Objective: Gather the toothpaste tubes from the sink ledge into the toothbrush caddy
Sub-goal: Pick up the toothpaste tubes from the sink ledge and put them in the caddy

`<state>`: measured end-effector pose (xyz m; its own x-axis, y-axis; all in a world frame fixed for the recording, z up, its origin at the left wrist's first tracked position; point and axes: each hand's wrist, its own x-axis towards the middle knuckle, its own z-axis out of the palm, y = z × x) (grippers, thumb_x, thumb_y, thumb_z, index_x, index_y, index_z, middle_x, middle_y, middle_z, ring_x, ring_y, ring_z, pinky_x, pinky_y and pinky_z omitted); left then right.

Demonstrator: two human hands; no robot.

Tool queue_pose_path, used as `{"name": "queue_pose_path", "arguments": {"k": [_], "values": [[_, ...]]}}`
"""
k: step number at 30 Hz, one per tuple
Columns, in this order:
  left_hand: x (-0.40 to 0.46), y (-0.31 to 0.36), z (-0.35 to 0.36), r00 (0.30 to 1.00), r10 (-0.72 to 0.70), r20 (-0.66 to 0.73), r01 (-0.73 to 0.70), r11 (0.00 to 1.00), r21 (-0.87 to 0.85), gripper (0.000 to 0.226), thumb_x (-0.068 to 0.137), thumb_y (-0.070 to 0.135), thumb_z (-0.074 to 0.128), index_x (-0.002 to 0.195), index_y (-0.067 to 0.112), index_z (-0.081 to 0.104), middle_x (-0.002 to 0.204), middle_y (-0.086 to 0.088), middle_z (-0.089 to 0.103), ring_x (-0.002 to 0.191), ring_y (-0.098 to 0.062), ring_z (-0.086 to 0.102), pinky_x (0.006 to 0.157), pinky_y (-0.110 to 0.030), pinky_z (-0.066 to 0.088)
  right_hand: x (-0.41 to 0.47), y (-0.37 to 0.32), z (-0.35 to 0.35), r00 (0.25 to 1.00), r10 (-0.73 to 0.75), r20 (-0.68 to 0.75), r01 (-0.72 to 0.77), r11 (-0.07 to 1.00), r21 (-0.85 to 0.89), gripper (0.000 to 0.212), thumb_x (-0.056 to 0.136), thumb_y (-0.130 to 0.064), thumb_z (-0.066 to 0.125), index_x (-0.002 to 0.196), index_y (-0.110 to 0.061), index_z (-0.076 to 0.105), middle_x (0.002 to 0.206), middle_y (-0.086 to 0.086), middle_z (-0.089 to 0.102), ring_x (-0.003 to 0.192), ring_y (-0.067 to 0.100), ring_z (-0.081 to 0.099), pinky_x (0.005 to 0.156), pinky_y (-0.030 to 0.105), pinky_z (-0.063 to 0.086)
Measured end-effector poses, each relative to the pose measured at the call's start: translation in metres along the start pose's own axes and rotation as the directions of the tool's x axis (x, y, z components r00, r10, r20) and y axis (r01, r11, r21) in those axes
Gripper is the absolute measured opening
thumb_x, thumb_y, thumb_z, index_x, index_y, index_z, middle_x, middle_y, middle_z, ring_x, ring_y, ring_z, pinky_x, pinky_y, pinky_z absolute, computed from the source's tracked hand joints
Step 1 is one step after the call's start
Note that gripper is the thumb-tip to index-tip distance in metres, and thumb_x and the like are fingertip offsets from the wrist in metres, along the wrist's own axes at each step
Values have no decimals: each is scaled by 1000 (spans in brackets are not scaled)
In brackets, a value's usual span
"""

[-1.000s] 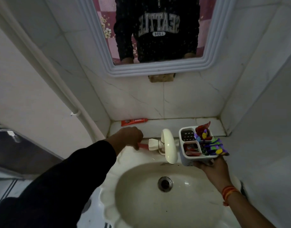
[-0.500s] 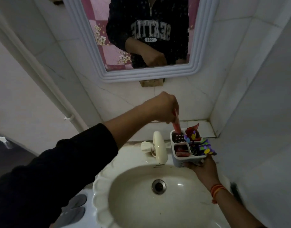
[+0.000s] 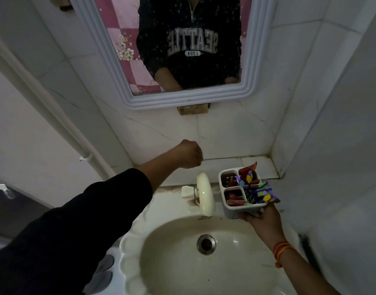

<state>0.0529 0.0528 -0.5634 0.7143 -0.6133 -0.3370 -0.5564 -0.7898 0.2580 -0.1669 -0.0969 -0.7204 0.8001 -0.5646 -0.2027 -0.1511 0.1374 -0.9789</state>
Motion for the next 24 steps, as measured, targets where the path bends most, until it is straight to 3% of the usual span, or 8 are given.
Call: {"name": "queue_pose_path", "arguments": {"k": [5, 11, 14, 16, 18, 21, 23, 24], "values": [[17, -58, 32, 979, -183, 87, 159, 960, 231, 50, 89, 10, 59, 139, 9, 53, 140, -17, 52, 124, -33, 56, 102, -40, 52, 4, 9, -4, 1000, -8, -3, 8, 998, -65, 71, 56, 10, 87, 116, -18, 61, 108, -8, 69, 103, 14, 64, 88, 39, 55], [19, -80, 67, 972, -232, 26, 213, 928, 306, 68, 95, 8, 54, 157, 15, 26, 149, -12, 40, 138, -31, 47, 110, -45, 40, 5, 6, 0, 1000, -4, 29, 0, 992, 123, 68, 59, 21, 80, 113, -15, 60, 109, 1, 69, 106, 20, 64, 64, 21, 60], [22, -83, 79, 969, -247, -9, 237, 918, 318, 68, 97, 10, 55, 157, 14, 24, 154, -12, 41, 139, -30, 47, 113, -41, 38, 4, 1, 2, 994, 74, 74, -94, 943, 319, 90, 30, -24, 100, 110, -17, 61, 114, 9, 65, 101, 25, 62, 71, 46, 58], [29, -90, 84, 968, -236, -82, 249, 930, 270, 56, 95, 5, 51, 149, 15, 38, 148, -16, 44, 132, -34, 49, 106, -48, 46, 6, 3, 2, 994, 86, 62, -100, 952, 290, 105, 8, -49, 95, 104, -25, 63, 108, 1, 69, 103, 28, 62, 83, 57, 52], [34, -97, 84, 961, -213, -176, 258, 922, 288, 50, 92, 3, 47, 141, 14, 43, 142, -18, 41, 126, -37, 46, 94, -53, 52, 7, 9, 1, 998, 47, 36, -53, 980, 191, 87, 20, -34, 98, 101, -31, 66, 102, -8, 74, 107, 31, 64, 86, 62, 52], [34, -98, 80, 971, -188, -145, 227, 916, 331, 46, 96, 5, 45, 140, 13, 41, 138, -15, 48, 128, -36, 44, 91, -53, 53, 4, 11, 0, 999, 32, 6, -32, 993, 112, 66, 58, 18, 80, 102, -30, 68, 106, -3, 74, 110, 37, 63, 80, 58, 57], [34, -100, 81, 977, -177, -120, 210, 906, 367, 44, 97, 6, 46, 141, 10, 43, 136, -13, 50, 130, -34, 44, 92, -50, 51, 4, 7, 2, 1000, 21, 2, -21, 994, 107, 63, 58, 15, 84, 108, -18, 63, 112, 8, 70, 105, 31, 65, 69, 39, 62], [34, -103, 82, 980, -163, -118, 196, 904, 379, 41, 98, 8, 45, 139, 9, 47, 136, -14, 49, 129, -34, 44, 94, -48, 51, 2, 3, 4, 1000, 27, 12, -29, 990, 136, 69, 49, -4, 95, 109, -17, 62, 111, 9, 69, 103, 29, 65, 69, 38, 61]]}}
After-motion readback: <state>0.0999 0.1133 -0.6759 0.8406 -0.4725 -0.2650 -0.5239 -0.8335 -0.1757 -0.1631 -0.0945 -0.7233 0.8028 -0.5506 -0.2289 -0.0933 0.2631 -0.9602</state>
